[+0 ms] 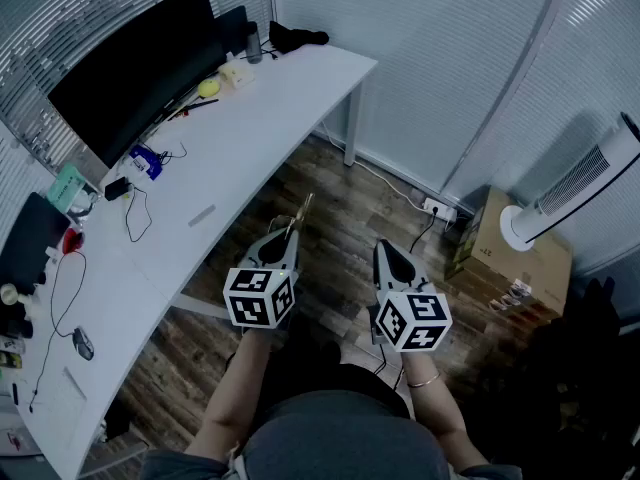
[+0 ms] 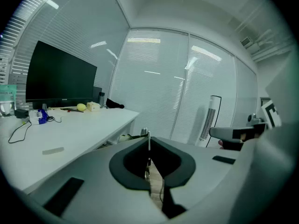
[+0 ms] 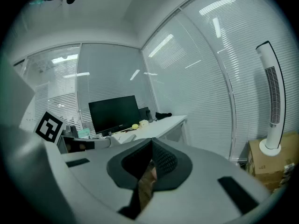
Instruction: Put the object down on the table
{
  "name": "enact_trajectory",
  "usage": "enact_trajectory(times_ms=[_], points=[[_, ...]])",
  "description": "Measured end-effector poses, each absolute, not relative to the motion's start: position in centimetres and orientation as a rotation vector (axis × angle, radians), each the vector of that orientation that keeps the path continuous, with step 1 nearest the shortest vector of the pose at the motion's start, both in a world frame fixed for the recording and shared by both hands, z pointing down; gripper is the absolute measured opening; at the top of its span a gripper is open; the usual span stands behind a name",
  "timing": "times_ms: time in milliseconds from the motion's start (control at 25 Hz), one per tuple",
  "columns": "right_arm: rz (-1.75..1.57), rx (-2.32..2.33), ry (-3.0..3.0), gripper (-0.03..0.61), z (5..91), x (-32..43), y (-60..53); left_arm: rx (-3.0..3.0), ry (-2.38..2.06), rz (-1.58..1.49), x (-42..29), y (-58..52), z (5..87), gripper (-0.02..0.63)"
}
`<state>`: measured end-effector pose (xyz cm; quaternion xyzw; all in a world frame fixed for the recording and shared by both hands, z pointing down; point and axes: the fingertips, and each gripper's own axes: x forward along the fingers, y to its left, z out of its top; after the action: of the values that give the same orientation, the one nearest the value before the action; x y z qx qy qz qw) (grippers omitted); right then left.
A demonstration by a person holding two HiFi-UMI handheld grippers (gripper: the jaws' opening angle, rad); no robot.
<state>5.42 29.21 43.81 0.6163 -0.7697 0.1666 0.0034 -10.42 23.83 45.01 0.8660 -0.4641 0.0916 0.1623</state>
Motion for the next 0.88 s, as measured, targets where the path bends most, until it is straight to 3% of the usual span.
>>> enact_trajectory(times_ms=[880], points=[[0.63,1.948,-2.448,0.003,44.2,7.1,26.3,2.463,-1.323,0.255,-9.2,20.4,44.8,0.025]])
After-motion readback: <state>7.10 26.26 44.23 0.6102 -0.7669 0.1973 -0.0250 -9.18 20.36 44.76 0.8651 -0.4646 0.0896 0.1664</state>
